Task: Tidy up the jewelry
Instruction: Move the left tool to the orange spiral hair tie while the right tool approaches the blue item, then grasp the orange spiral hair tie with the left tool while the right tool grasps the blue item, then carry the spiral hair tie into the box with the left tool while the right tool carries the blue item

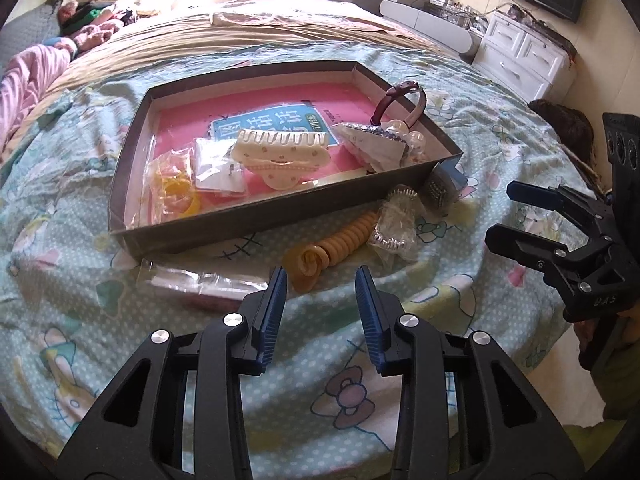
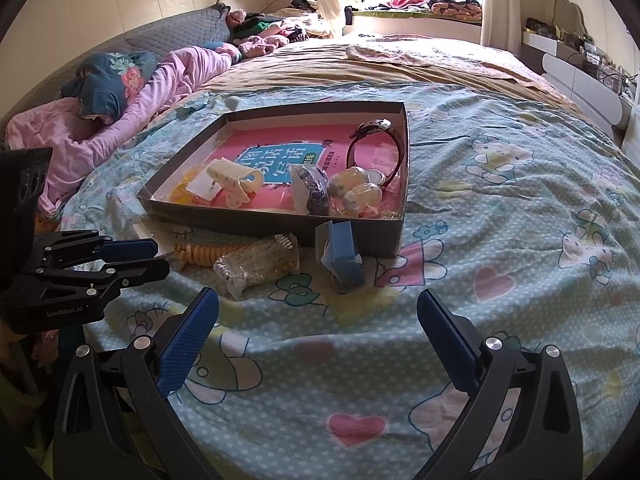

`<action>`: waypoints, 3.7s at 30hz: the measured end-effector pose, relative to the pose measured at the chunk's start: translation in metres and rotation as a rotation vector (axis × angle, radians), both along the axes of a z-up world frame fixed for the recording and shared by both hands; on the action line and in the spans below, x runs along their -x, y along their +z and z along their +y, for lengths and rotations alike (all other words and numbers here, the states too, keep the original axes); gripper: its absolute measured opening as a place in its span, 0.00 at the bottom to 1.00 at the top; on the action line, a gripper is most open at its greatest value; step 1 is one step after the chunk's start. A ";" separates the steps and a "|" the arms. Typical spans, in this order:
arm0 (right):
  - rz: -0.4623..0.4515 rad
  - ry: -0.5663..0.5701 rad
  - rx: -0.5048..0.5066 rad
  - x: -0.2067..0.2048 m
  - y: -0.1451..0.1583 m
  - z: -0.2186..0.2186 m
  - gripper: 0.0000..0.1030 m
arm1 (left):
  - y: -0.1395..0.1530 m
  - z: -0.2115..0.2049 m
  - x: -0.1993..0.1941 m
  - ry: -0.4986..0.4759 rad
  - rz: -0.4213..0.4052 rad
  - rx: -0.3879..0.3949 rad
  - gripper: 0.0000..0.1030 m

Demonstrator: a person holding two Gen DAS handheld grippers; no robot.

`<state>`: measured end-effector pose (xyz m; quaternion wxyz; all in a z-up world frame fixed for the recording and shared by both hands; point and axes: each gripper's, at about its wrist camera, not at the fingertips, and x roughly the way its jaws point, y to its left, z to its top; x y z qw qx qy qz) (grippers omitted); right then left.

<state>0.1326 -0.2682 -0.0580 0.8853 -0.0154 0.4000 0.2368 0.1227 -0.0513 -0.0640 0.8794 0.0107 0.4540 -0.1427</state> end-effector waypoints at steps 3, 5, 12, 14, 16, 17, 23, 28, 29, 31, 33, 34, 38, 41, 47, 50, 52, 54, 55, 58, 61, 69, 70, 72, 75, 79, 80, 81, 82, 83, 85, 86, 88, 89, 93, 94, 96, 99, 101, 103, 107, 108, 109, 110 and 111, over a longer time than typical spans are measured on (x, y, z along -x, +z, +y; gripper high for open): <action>0.002 -0.004 -0.002 -0.004 -0.001 0.000 0.96 | -0.006 -0.003 -0.010 -0.021 0.017 -0.031 0.27; 0.007 -0.008 -0.005 -0.007 -0.001 0.000 0.96 | -0.010 -0.002 -0.016 -0.021 0.026 -0.050 0.27; 0.035 -0.017 -0.022 -0.020 -0.006 -0.003 0.95 | -0.020 -0.011 -0.027 -0.078 0.045 -0.079 0.27; 0.041 -0.010 -0.029 -0.024 -0.008 -0.002 0.90 | -0.022 -0.013 -0.029 -0.093 0.052 -0.074 0.27; 0.052 -0.010 -0.021 -0.029 -0.011 0.001 0.76 | -0.024 -0.013 -0.031 -0.098 0.051 -0.078 0.27; 0.065 -0.008 -0.027 -0.033 -0.014 0.001 0.72 | -0.025 -0.013 -0.032 -0.100 0.052 -0.077 0.27; 0.099 -0.018 -0.035 -0.048 -0.029 0.008 0.39 | -0.026 -0.010 -0.040 -0.101 0.059 -0.049 0.27; 0.089 -0.021 -0.029 -0.052 -0.035 0.007 0.26 | -0.030 -0.013 -0.044 -0.116 0.061 -0.045 0.28; 0.082 -0.020 -0.024 -0.051 -0.035 0.008 0.26 | -0.030 -0.014 -0.045 -0.120 0.060 -0.043 0.28; 0.072 -0.017 -0.014 -0.050 -0.034 0.008 0.26 | -0.031 -0.015 -0.048 -0.128 0.057 -0.040 0.28; 0.072 -0.019 -0.021 -0.050 -0.033 0.007 0.26 | -0.031 -0.016 -0.048 -0.129 0.049 -0.050 0.24; 0.072 -0.022 -0.025 -0.050 -0.032 0.006 0.26 | -0.031 -0.017 -0.048 -0.130 0.043 -0.055 0.23; 0.065 -0.035 -0.034 -0.049 -0.028 0.002 0.26 | -0.029 -0.022 -0.042 -0.153 0.029 -0.054 0.09; 0.055 -0.040 -0.040 -0.048 -0.024 -0.002 0.26 | -0.026 -0.022 -0.037 -0.159 0.017 -0.033 0.09; 0.036 -0.038 -0.051 -0.042 -0.012 -0.005 0.26 | -0.012 -0.022 -0.019 -0.157 -0.035 -0.017 0.09; 0.029 -0.032 -0.053 -0.038 -0.006 -0.007 0.26 | -0.006 -0.019 -0.010 -0.146 -0.050 -0.008 0.09; 0.025 -0.028 -0.055 -0.035 -0.003 -0.006 0.26 | -0.002 -0.017 -0.005 -0.136 -0.062 -0.005 0.09; 0.022 -0.021 -0.055 -0.031 0.000 -0.004 0.26 | 0.001 -0.013 -0.002 -0.119 -0.060 0.005 0.09; 0.020 -0.015 -0.055 -0.029 0.002 -0.003 0.26 | 0.003 -0.010 -0.001 -0.111 -0.064 0.008 0.09; 0.014 0.002 -0.054 -0.024 0.007 0.001 0.26 | 0.010 -0.004 0.005 -0.090 -0.083 0.012 0.09; 0.007 0.021 -0.054 -0.020 0.012 0.007 0.26 | 0.017 0.004 0.007 -0.058 -0.096 0.019 0.09; -0.027 0.065 -0.063 -0.016 0.028 0.022 0.26 | 0.033 0.030 0.009 0.029 -0.131 0.053 0.09; -0.031 0.070 -0.065 -0.016 0.030 0.024 0.26 | 0.035 0.033 0.009 0.042 -0.135 0.058 0.09; -0.038 0.079 -0.067 -0.015 0.033 0.028 0.26 | 0.038 0.039 0.008 0.062 -0.138 0.063 0.09; -0.046 0.092 -0.068 -0.016 0.036 0.033 0.26 | 0.040 0.049 0.007 0.092 -0.143 0.073 0.09; -0.058 0.105 -0.071 -0.018 0.041 0.041 0.26 | 0.042 0.056 0.004 0.121 -0.137 0.079 0.09; -0.062 0.109 -0.073 -0.019 0.042 0.043 0.26 | 0.042 0.058 0.004 0.126 -0.139 0.079 0.09; -0.067 0.113 -0.073 -0.020 0.044 0.045 0.26 | 0.043 0.059 0.003 0.130 -0.139 0.079 0.09; -0.072 0.116 -0.074 -0.021 0.045 0.047 0.26 | 0.043 0.061 0.002 0.137 -0.139 0.080 0.09; -0.075 0.120 -0.074 -0.022 0.046 0.049 0.26 | 0.044 0.062 0.001 0.143 -0.138 0.082 0.09; -0.083 0.125 -0.075 -0.025 0.048 0.053 0.26 | 0.044 0.065 -0.003 0.153 -0.137 0.084 0.09; -0.086 0.128 -0.074 -0.026 0.048 0.055 0.26 | 0.044 0.066 -0.004 0.156 -0.137 0.084 0.09; -0.091 0.130 -0.074 -0.030 0.049 0.059 0.26 | 0.044 0.068 -0.008 0.165 -0.138 0.090 0.09; -0.092 0.130 -0.073 -0.033 0.049 0.060 0.26 | 0.044 0.069 -0.009 0.168 -0.136 0.092 0.09; -0.095 0.126 -0.075 -0.042 0.048 0.064 0.26 | 0.043 0.071 -0.016 0.181 -0.133 0.091 0.09; -0.097 0.125 -0.074 -0.044 0.048 0.065 0.26 | 0.043 0.071 -0.018 0.186 -0.131 0.092 0.09; -0.100 0.122 -0.077 -0.049 0.049 0.066 0.26 | 0.043 0.072 -0.023 0.190 -0.129 0.094 0.09; -0.114 0.120 -0.073 -0.054 0.051 0.068 0.26 | 0.044 0.071 -0.029 0.197 -0.132 0.091 0.09; -0.121 0.117 -0.072 -0.057 0.053 0.068 0.26 | 0.044 0.071 -0.033 0.202 -0.134 0.088 0.09; -0.127 0.115 -0.072 -0.060 0.054 0.067 0.26 | 0.045 0.069 -0.035 0.203 -0.138 0.084 0.09; -0.139 0.106 -0.072 -0.066 0.057 0.064 0.26 | 0.045 0.068 -0.039 0.205 -0.138 0.081 0.09; -0.139 0.103 -0.071 -0.068 0.057 0.064 0.26 | 0.045 0.068 -0.041 0.208 -0.135 0.082 0.09; -0.140 0.101 -0.069 -0.069 0.056 0.063 0.26 | 0.045 0.069 -0.043 0.213 -0.135 0.083 0.09; -0.140 0.099 -0.067 -0.071 0.056 0.063 0.26 | 0.044 0.070 -0.045 0.217 -0.134 0.084 0.09; -0.141 0.097 -0.065 -0.073 0.056 0.063 0.26 | 0.044 0.070 -0.046 0.220 -0.133 0.086 0.09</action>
